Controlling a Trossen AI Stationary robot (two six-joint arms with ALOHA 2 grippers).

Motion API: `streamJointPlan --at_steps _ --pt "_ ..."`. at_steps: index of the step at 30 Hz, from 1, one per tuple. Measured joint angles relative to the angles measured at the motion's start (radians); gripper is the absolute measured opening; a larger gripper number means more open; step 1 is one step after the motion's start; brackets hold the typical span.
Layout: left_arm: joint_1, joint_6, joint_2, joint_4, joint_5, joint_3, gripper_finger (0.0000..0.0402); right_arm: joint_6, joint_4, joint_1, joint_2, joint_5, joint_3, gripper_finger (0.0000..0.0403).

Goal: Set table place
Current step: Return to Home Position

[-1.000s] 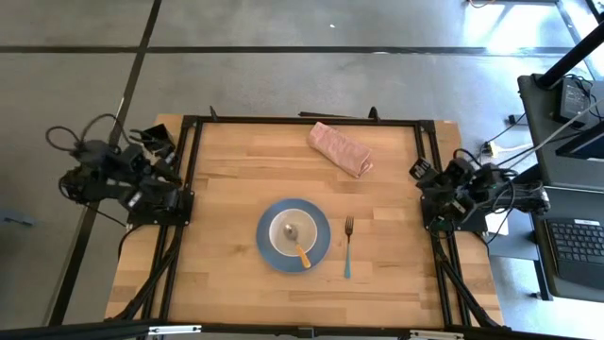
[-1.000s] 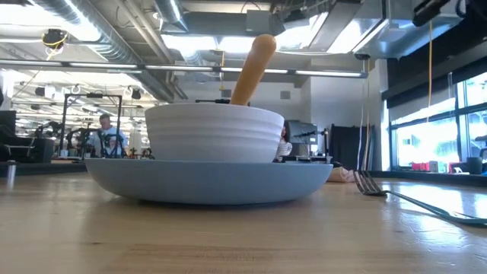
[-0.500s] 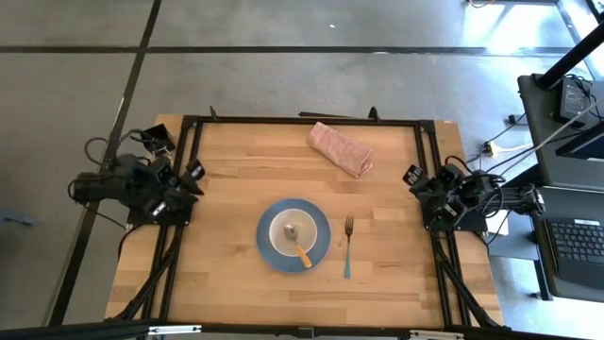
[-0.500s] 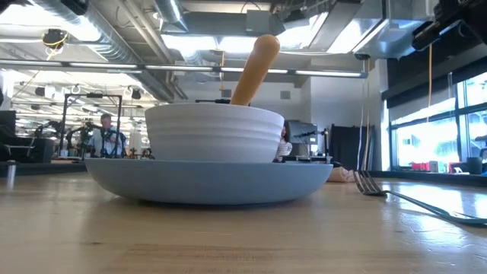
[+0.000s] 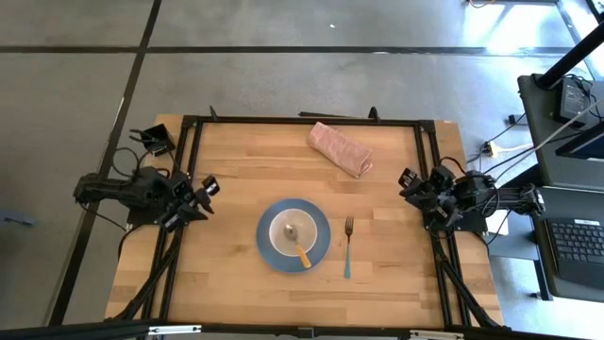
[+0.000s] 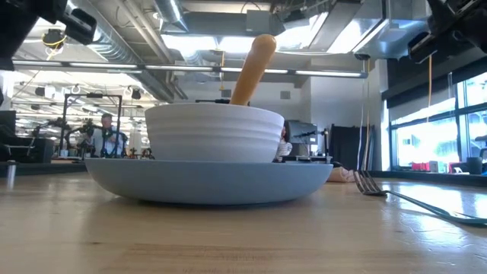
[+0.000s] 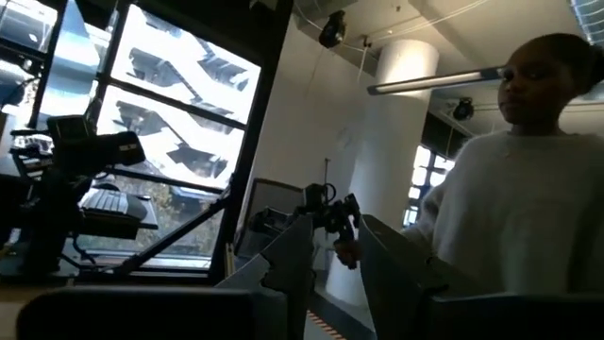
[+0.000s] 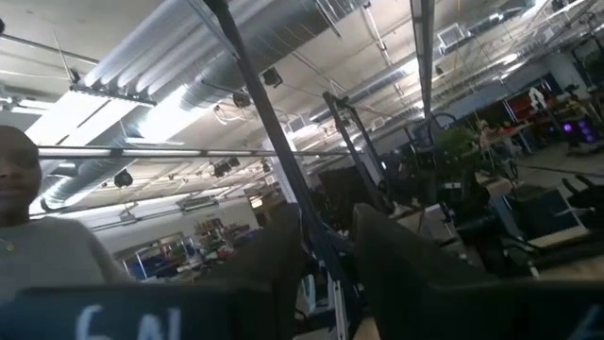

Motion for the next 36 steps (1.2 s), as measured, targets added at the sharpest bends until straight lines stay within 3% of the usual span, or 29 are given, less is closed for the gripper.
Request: streamJointPlan --at_steps 8,16,27,36 --pt "0.000 -0.058 0.000 -0.027 0.092 0.000 0.0082 0.082 -0.051 0.000 0.000 0.001 0.000 0.0103" --pt "0.000 -0.094 0.000 -0.200 0.139 0.000 0.0082 0.055 -0.119 0.000 0.000 -0.007 0.000 0.0103" --pt "0.000 -0.122 0.000 -0.361 0.141 0.000 0.0082 0.053 -0.412 0.000 0.000 -0.007 0.000 0.0103" --pt "0.000 -0.120 0.000 -0.357 0.127 0.000 0.0082 0.052 -0.451 0.000 0.000 -0.007 0.000 0.0103"
